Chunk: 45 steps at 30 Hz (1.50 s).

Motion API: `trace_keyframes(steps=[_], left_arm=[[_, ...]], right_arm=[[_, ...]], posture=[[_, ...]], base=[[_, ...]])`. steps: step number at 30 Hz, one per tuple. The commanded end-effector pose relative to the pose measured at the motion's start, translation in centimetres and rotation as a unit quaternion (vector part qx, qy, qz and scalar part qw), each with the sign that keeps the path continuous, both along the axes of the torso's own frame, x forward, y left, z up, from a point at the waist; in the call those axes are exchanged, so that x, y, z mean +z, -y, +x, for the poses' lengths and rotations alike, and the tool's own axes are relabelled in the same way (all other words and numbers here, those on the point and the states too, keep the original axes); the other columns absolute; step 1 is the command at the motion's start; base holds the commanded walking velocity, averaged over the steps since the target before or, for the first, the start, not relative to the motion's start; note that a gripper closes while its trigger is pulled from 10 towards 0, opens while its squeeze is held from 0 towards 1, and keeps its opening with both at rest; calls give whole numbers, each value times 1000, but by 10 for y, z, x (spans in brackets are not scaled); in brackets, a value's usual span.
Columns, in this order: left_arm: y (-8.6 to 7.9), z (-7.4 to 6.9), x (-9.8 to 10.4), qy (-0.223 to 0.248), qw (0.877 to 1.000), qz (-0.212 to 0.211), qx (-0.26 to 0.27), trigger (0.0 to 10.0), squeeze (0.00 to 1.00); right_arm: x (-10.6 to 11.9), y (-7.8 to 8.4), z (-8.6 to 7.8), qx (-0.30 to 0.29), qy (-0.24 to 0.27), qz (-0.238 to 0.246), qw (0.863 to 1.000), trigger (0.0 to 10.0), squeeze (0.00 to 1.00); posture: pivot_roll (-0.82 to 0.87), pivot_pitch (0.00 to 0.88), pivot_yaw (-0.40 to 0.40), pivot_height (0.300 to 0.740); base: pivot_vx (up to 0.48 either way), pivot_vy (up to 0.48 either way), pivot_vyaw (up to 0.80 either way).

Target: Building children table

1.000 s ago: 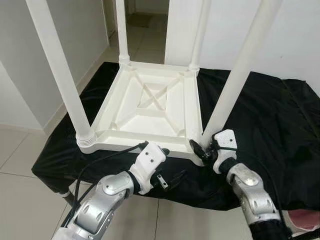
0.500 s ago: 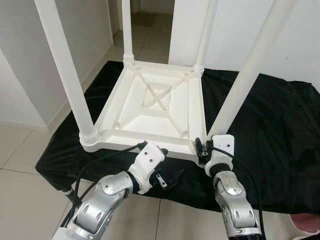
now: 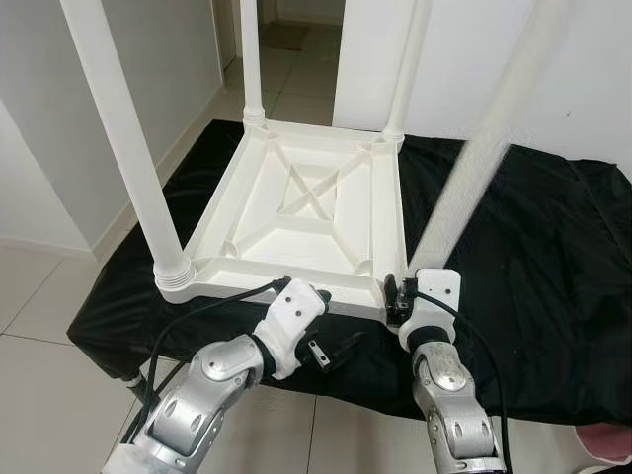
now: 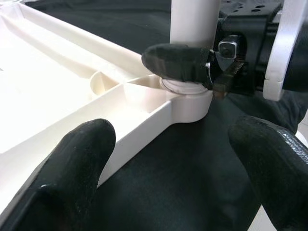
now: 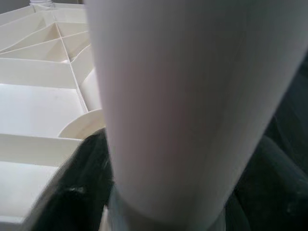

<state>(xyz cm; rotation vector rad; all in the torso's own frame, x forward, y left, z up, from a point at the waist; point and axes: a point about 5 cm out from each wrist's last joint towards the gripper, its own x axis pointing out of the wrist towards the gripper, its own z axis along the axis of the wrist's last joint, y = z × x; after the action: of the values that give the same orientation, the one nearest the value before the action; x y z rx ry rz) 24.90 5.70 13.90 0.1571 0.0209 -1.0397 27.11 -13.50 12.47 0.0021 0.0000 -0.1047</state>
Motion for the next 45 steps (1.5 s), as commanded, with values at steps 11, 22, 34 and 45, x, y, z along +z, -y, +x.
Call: trace_keyframes(steps=[11, 22, 34, 45], left_arm=[[-2, 3, -4, 0, 1000, 9, -4, 10000, 0], [-1, 4, -6, 4, 1000, 11, -1, 10000, 0], [6, 1, -9, 6, 1000, 20, -17, 10000, 0], [3, 3, -9, 9, 999, 26, -20, 10000, 0]], right_arm=[[6, 19, 12, 27, 13, -12, 999, 10000, 0], [4, 18, 21, 157, 17, -24, 987, 10000, 0], [-11, 32, 24, 305, -10, -71, 950, 10000, 0], [-8, 45, 34, 350, -9, -104, 931, 9216, 0]], posture=[[1, 0, -10, 740], [9, 0, -10, 740], [22, 0, 2, 740], [23, 0, 16, 740]], base=[[0, 0, 0], [0, 0, 0], [0, 0, 0], [0, 0, 0]])
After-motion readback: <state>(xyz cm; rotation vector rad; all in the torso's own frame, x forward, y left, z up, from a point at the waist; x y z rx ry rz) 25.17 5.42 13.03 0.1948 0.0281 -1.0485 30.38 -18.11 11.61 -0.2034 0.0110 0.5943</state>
